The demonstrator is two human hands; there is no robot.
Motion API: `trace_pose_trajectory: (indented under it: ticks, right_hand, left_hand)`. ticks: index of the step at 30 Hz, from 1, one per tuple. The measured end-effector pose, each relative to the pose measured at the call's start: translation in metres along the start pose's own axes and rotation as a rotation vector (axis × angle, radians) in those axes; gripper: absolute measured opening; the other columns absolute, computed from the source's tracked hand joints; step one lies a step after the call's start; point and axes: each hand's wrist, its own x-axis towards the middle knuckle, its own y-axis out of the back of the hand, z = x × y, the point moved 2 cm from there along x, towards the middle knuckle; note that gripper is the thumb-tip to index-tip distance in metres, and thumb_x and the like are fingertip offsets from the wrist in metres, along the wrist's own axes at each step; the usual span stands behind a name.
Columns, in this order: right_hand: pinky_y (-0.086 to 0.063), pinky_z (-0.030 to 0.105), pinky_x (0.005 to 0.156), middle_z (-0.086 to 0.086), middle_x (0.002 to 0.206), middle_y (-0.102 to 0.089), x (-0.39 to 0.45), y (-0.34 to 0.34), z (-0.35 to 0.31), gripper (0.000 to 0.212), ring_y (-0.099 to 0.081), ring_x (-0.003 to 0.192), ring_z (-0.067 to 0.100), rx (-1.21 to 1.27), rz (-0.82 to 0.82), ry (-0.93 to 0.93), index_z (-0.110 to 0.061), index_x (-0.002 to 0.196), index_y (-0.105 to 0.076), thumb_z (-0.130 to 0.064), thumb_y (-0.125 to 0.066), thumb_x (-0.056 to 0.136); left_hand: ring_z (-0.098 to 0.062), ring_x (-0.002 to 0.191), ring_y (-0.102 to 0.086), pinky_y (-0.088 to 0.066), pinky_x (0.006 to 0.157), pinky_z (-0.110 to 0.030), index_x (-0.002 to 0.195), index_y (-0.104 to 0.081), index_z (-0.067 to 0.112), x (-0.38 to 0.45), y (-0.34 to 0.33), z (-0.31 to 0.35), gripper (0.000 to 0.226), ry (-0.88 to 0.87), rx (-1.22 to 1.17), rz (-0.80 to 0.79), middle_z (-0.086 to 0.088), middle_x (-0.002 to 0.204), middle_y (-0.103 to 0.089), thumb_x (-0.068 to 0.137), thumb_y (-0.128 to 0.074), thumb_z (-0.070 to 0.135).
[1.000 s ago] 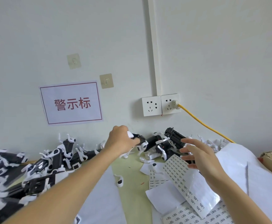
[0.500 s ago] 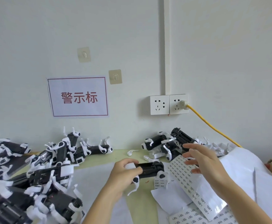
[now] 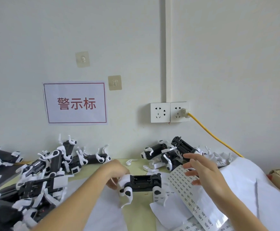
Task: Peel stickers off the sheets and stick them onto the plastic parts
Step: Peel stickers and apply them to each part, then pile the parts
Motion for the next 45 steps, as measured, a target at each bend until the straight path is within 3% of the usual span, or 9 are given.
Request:
trace_pose_trajectory:
  ticks: [4, 8, 15, 19, 22, 27, 30, 36, 45]
  right_hand:
    - [-0.054, 0.035, 0.074, -0.001, 0.098, -0.072, 0.001, 0.0, -0.001, 0.026, -0.069, 0.09, 0.021, -0.003, -0.003, -0.009, -0.034, 0.109, -0.067, -0.022, -0.045, 0.104]
    - [-0.052, 0.033, 0.073, -0.002, 0.099, -0.072, -0.001, 0.0, -0.002, 0.026, -0.069, 0.09, 0.02, -0.001, -0.006, -0.019, -0.035, 0.109, -0.067, -0.022, -0.044, 0.104]
    - [-0.051, 0.031, 0.071, -0.002, 0.099, -0.071, -0.002, 0.001, -0.005, 0.027, -0.068, 0.089, 0.018, 0.007, -0.011, -0.032, -0.035, 0.109, -0.067, -0.022, -0.045, 0.103]
    - [-0.05, 0.029, 0.07, -0.002, 0.1, -0.071, -0.004, 0.002, -0.007, 0.027, -0.068, 0.088, 0.016, -0.001, -0.008, -0.041, -0.036, 0.108, -0.067, -0.022, -0.045, 0.103]
    - [-0.048, 0.026, 0.068, -0.003, 0.1, -0.07, -0.003, 0.006, -0.007, 0.026, -0.067, 0.086, 0.015, -0.042, 0.016, -0.054, -0.036, 0.108, -0.066, -0.021, -0.047, 0.101]
    - [-0.043, 0.021, 0.053, -0.006, 0.092, -0.063, 0.001, 0.017, -0.002, 0.032, -0.06, 0.066, 0.01, -0.308, 0.071, -0.051, -0.027, 0.117, -0.064, -0.013, -0.045, 0.095]
    - [-0.042, 0.023, 0.06, -0.002, 0.097, -0.062, -0.001, 0.016, 0.004, 0.041, -0.056, 0.074, 0.011, -0.549, 0.004, -0.068, -0.025, 0.129, -0.057, -0.015, -0.046, 0.091]
    - [-0.042, 0.038, 0.102, -0.002, 0.129, -0.049, -0.012, 0.003, 0.005, 0.056, -0.038, 0.128, 0.021, -0.984, -0.109, -0.015, -0.035, 0.143, -0.031, -0.031, -0.054, 0.092]
    - [-0.045, 0.032, 0.088, -0.014, 0.098, -0.045, -0.009, 0.002, 0.006, 0.063, -0.045, 0.115, 0.016, -0.943, -0.064, 0.051, -0.043, 0.136, -0.04, -0.01, -0.057, 0.085]
  left_hand:
    - [-0.011, 0.084, -0.07, -0.059, 0.074, -0.021, 0.113, -0.066, 0.002, 0.015, -0.001, 0.003, 0.025, 0.078, 0.226, -0.445, -0.009, 0.11, -0.068, 0.088, -0.064, 0.004]
    - [-0.015, 0.082, -0.071, -0.059, 0.077, -0.025, 0.132, -0.056, -0.007, 0.03, -0.006, -0.003, 0.042, 0.008, 0.334, -0.341, -0.014, 0.119, -0.068, 0.091, -0.065, -0.004]
    - [-0.018, 0.057, -0.069, -0.06, 0.066, -0.028, 0.083, -0.06, 0.004, 0.018, 0.008, 0.038, 0.007, -0.071, -0.035, -0.075, -0.009, 0.071, -0.068, 0.089, -0.065, 0.004]
    - [-0.026, 0.101, -0.066, -0.052, 0.093, -0.031, 0.136, -0.04, 0.005, 0.01, 0.008, 0.095, 0.046, -0.25, -0.571, 0.043, -0.017, 0.128, -0.053, 0.098, -0.062, 0.02]
    - [-0.025, 0.109, -0.062, -0.05, 0.101, -0.036, 0.152, -0.031, 0.007, -0.001, -0.007, 0.113, 0.059, -0.335, -0.427, 0.084, -0.01, 0.126, -0.055, 0.101, -0.055, 0.023]
    - [-0.018, 0.108, -0.061, -0.046, 0.087, -0.028, 0.119, -0.063, 0.023, -0.041, -0.023, 0.104, 0.026, -0.511, 0.071, 0.09, 0.0, 0.122, -0.062, 0.098, -0.058, 0.036]
    - [-0.019, 0.123, -0.053, -0.043, 0.099, -0.032, 0.139, -0.049, 0.032, -0.064, -0.032, 0.08, 0.068, -0.421, 0.378, -0.014, 0.005, 0.142, -0.051, 0.081, -0.071, 0.06]
    - [-0.02, 0.103, -0.047, -0.039, 0.099, -0.041, 0.141, -0.04, 0.034, -0.079, -0.046, 0.046, 0.082, -0.299, 0.347, -0.007, 0.007, 0.127, -0.048, 0.073, -0.079, 0.058]
    - [-0.02, 0.117, -0.053, -0.03, 0.103, -0.043, 0.108, -0.049, 0.032, -0.052, -0.053, 0.028, 0.038, -0.368, 0.354, 0.348, 0.006, 0.118, -0.059, 0.09, -0.054, 0.064]
